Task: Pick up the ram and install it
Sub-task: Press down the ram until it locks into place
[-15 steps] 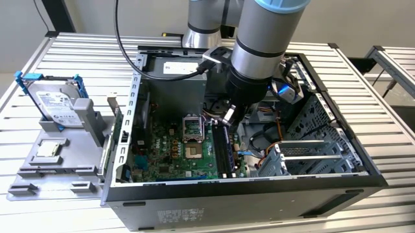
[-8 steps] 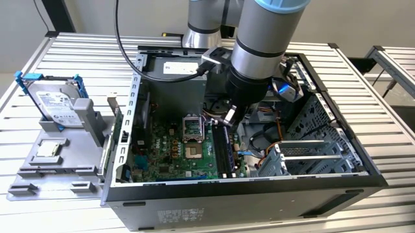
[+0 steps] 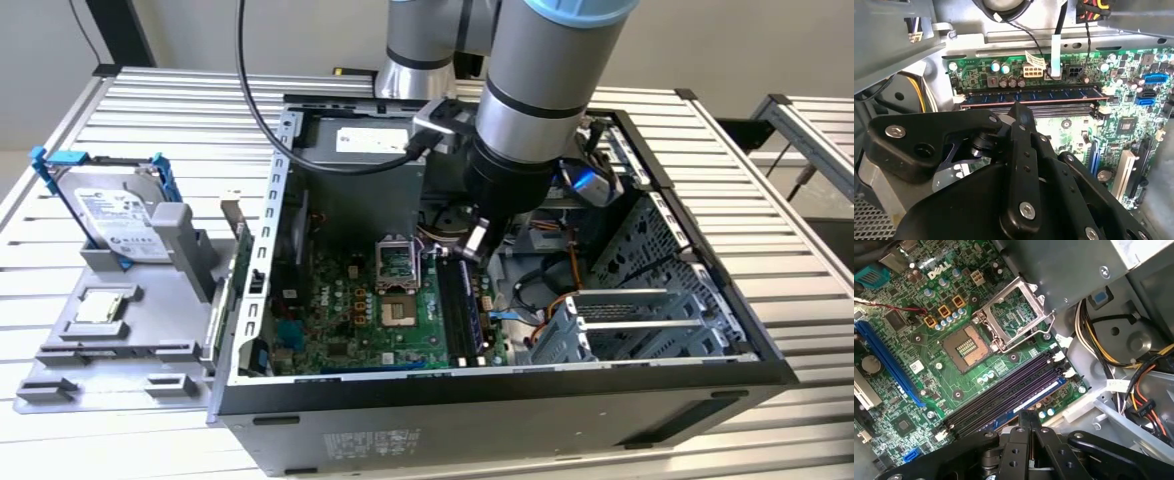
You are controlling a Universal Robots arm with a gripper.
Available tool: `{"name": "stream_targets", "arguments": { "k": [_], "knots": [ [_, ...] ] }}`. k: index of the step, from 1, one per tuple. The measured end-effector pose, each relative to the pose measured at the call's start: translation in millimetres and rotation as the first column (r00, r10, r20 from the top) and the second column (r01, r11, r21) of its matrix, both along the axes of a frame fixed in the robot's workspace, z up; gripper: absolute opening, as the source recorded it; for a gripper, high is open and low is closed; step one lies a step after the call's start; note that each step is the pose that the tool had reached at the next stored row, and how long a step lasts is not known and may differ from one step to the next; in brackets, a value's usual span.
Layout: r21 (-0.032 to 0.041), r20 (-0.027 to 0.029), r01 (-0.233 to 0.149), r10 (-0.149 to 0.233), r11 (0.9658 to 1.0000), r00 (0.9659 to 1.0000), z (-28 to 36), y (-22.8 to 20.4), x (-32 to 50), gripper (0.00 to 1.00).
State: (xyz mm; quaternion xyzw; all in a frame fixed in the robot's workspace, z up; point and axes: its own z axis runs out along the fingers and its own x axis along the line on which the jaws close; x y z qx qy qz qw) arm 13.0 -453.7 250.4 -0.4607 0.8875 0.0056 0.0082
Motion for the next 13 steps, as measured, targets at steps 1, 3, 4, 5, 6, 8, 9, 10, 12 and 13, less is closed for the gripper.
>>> {"name": "stream_targets", "arguments": {
  "k": [1, 3, 4, 5, 6, 8, 9, 10, 12, 13],
  "knots": [
    [0.0000, 0.0000, -0.002, 0.002, 1.0000, 1.0000, 0.0, 0.0, 0.0, 0.00],
    [0.0000, 0.0000, -0.002, 0.002, 1.0000, 1.0000, 0.0, 0.0, 0.0, 0.00],
    [-0.0001, -0.0001, -0.002, 0.002, 1.0000, 1.0000, 0.0, 0.0, 0.0, 0.00],
    [-0.0001, 0.0000, -0.002, 0.002, 1.0000, 1.0000, 0.1, 0.0, 0.0, 0.00],
    [-0.0001, -0.0001, -0.002, 0.002, 1.0000, 1.0000, 0.1, 0.0, 0.0, 0.00],
    [-0.0003, -0.0001, -0.004, 0.004, 1.0000, 1.0000, 0.1, 0.0, 0.0, 0.00],
    [-0.0004, -0.0001, -0.009, 0.009, 1.0000, 1.0000, 0.1, 0.0, 0.0, 0.00],
    [-0.0002, 0.0002, -0.017, 0.017, 0.9998, 0.9998, -0.2, 0.0, 0.0, 0.00],
    [-0.0001, 0.0005, -0.051, 0.051, 0.9987, 0.9987, -1.5, 0.0, 0.0, 0.00],
    [-0.0002, 0.0005, -0.068, 0.068, 0.9977, 0.9977, -2.1, 0.0, 0.0, 0.00]
  ]
}}
